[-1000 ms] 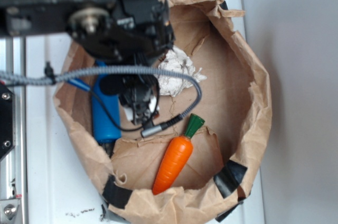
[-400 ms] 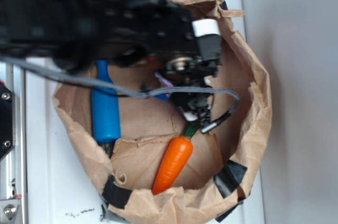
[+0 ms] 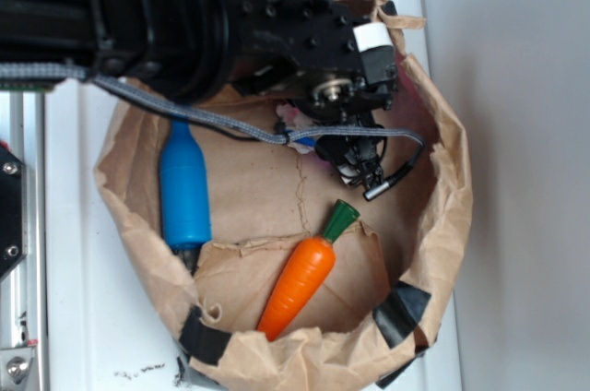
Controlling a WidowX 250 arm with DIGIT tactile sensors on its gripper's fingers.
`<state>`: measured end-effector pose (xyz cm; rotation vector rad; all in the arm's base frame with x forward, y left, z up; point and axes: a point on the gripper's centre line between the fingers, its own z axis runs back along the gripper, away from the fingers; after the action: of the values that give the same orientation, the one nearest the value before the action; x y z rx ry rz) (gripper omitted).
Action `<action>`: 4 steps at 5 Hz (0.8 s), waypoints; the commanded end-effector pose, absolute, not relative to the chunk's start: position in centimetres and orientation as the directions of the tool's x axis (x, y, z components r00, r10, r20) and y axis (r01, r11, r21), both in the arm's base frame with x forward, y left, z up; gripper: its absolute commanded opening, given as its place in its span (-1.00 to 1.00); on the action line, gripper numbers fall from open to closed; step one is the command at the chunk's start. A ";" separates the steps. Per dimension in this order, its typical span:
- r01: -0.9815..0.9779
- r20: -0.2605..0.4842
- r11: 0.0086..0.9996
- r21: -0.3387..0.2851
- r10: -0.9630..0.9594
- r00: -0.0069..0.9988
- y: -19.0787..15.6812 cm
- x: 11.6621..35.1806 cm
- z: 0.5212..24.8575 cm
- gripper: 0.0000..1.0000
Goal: Grab the white paper.
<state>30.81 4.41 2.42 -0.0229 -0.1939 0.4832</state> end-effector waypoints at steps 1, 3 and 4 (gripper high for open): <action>-0.424 0.204 0.899 -0.111 0.438 0.876 5.1 31.5 5.4 -1.00; -0.266 0.106 0.947 -0.179 0.287 0.952 4.9 28.8 13.2 -1.00; -0.209 0.098 0.963 -0.168 0.227 0.969 4.3 27.0 17.0 -1.00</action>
<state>26.32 3.46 14.87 -0.1688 -0.0400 0.2215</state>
